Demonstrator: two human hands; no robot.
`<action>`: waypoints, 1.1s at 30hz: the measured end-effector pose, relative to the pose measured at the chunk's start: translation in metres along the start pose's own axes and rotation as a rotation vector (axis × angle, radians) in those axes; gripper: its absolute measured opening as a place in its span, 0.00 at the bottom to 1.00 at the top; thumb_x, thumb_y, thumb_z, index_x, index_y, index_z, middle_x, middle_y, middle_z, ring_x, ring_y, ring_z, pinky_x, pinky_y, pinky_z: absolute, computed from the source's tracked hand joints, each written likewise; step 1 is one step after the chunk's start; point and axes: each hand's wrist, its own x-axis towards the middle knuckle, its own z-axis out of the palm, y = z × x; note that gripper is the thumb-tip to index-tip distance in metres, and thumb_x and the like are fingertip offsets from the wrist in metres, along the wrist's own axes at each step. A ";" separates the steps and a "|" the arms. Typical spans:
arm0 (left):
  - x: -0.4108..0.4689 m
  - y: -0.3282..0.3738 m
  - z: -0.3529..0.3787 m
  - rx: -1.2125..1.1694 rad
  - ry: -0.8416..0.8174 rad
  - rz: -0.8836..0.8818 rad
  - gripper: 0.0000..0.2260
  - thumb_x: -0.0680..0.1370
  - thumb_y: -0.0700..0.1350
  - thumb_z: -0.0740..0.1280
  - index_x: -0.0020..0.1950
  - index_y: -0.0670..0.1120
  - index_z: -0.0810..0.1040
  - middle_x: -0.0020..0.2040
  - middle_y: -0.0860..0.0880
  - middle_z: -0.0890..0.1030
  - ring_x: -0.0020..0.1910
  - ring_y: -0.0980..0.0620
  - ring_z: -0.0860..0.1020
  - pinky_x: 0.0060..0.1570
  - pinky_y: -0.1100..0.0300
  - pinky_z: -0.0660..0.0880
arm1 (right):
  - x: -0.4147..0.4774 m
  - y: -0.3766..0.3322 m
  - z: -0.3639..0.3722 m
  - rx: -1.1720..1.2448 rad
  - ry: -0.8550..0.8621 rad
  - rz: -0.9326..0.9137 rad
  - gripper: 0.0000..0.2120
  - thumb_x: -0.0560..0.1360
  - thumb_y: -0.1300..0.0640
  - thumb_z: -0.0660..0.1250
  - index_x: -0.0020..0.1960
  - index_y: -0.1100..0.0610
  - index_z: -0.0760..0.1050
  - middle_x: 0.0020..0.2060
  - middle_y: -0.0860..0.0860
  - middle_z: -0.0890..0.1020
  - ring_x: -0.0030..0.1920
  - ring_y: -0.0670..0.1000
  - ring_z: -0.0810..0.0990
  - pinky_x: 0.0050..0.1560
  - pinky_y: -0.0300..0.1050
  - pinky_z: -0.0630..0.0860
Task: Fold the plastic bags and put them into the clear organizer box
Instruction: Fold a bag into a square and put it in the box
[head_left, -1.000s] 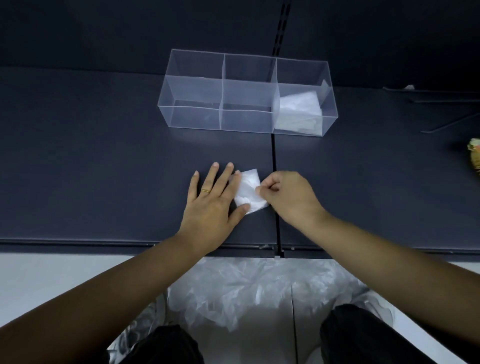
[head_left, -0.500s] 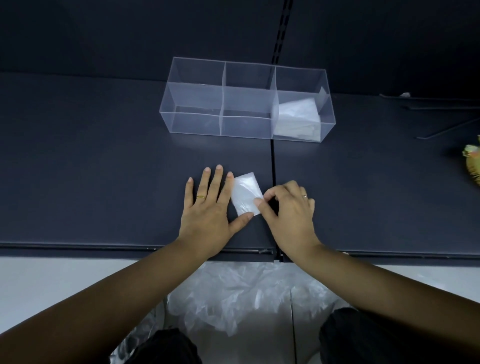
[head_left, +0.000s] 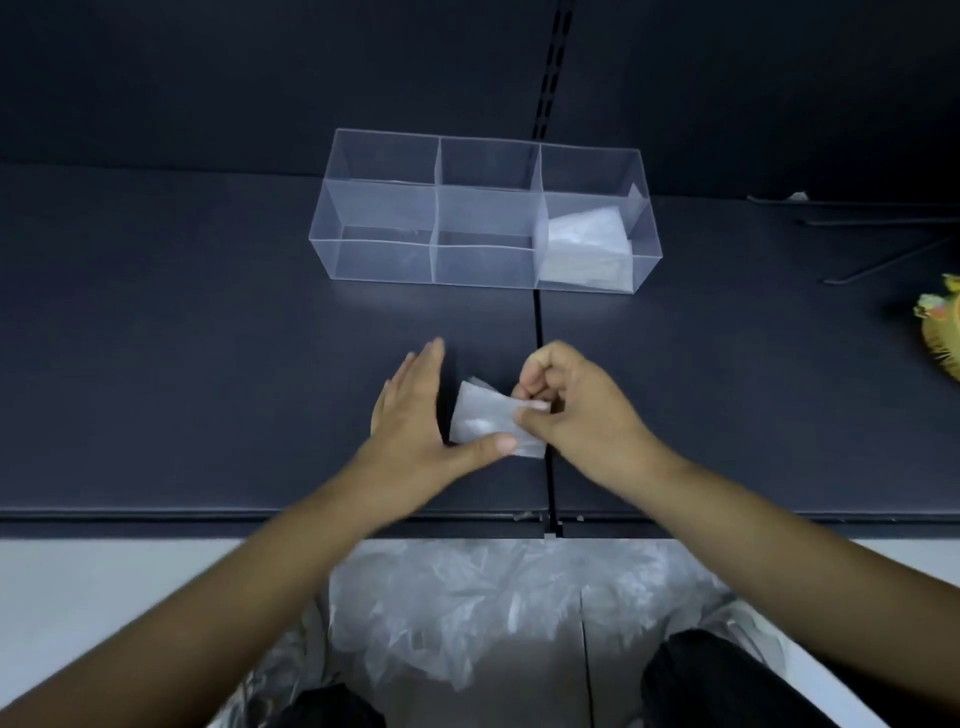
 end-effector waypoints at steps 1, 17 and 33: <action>0.003 0.004 -0.013 -0.119 -0.075 0.008 0.54 0.61 0.73 0.69 0.78 0.57 0.44 0.78 0.59 0.51 0.76 0.61 0.47 0.75 0.56 0.49 | -0.002 -0.004 -0.008 0.004 -0.068 -0.036 0.13 0.71 0.69 0.68 0.45 0.54 0.70 0.39 0.49 0.80 0.37 0.44 0.74 0.41 0.37 0.73; 0.015 0.030 -0.019 -0.597 0.177 0.059 0.03 0.71 0.40 0.74 0.39 0.47 0.83 0.37 0.49 0.85 0.36 0.57 0.81 0.39 0.71 0.75 | 0.015 -0.030 -0.062 0.191 0.157 0.081 0.07 0.73 0.64 0.70 0.38 0.57 0.79 0.23 0.43 0.78 0.25 0.37 0.72 0.30 0.28 0.68; -0.008 -0.032 0.027 0.886 0.074 0.313 0.31 0.80 0.62 0.44 0.77 0.46 0.59 0.77 0.47 0.59 0.77 0.48 0.56 0.73 0.43 0.58 | 0.134 -0.001 -0.110 -0.630 0.569 0.248 0.17 0.68 0.43 0.72 0.52 0.51 0.79 0.60 0.53 0.76 0.64 0.56 0.70 0.63 0.50 0.63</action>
